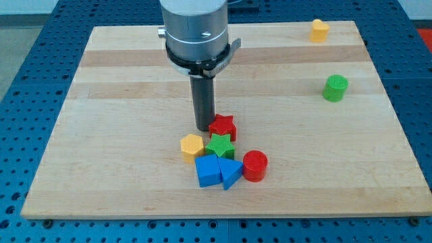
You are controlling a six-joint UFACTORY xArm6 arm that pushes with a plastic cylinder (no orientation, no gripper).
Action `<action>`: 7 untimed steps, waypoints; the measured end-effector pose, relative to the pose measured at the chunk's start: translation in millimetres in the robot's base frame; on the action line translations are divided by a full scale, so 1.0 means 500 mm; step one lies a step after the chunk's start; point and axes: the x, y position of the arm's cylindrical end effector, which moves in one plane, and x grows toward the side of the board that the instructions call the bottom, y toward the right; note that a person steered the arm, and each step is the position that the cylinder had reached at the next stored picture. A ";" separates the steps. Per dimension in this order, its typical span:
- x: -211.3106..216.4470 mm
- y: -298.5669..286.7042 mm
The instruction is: Slide your arm to the yellow heart
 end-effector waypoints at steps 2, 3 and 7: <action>-0.109 0.018; -0.191 0.040; -0.492 0.140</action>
